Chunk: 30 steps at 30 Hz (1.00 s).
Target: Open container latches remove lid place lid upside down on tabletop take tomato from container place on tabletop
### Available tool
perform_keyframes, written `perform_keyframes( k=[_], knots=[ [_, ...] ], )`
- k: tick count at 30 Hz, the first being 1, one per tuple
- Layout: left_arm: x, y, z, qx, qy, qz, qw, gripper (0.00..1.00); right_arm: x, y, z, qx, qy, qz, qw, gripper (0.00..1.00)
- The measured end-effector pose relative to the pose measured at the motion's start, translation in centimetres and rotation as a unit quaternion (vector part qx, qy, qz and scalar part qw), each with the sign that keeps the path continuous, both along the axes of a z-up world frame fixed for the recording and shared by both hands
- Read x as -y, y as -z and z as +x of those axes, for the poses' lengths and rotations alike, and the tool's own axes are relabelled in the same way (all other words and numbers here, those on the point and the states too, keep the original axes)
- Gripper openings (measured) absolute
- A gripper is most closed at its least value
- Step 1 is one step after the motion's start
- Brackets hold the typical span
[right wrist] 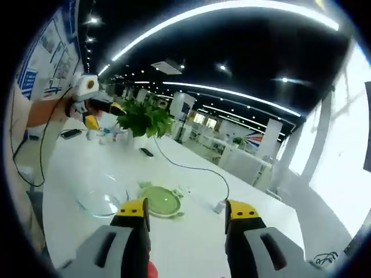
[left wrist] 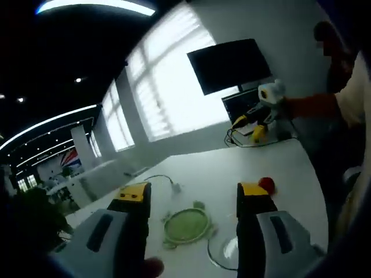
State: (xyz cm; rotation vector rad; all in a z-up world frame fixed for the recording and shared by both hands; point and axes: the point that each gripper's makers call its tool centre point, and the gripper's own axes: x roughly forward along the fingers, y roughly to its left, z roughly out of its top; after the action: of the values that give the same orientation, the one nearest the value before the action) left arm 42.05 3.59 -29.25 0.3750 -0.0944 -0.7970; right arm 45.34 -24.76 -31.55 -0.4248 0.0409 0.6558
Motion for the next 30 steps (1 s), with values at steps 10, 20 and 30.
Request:
perform_keyframes(
  k=[10,20,30],
  knots=[
    [-7.5,-0.3,-1.1,0.025,-0.087,-0.054,0.9944,0.51,3.9,-0.9,-0.7,0.015,0.053,0.076,0.9956,0.46],
    [-13.8,2.1,-2.1,0.043,-0.188,-0.117,0.9743,0.5,7.7,-0.6,-2.7,0.034,0.122,0.157,0.9794,0.46],
    [-18.4,6.1,-4.3,0.038,-0.262,-0.168,0.9495,0.5,10.2,2.1,-4.2,0.038,0.171,0.201,0.9638,0.45]
  ],
)
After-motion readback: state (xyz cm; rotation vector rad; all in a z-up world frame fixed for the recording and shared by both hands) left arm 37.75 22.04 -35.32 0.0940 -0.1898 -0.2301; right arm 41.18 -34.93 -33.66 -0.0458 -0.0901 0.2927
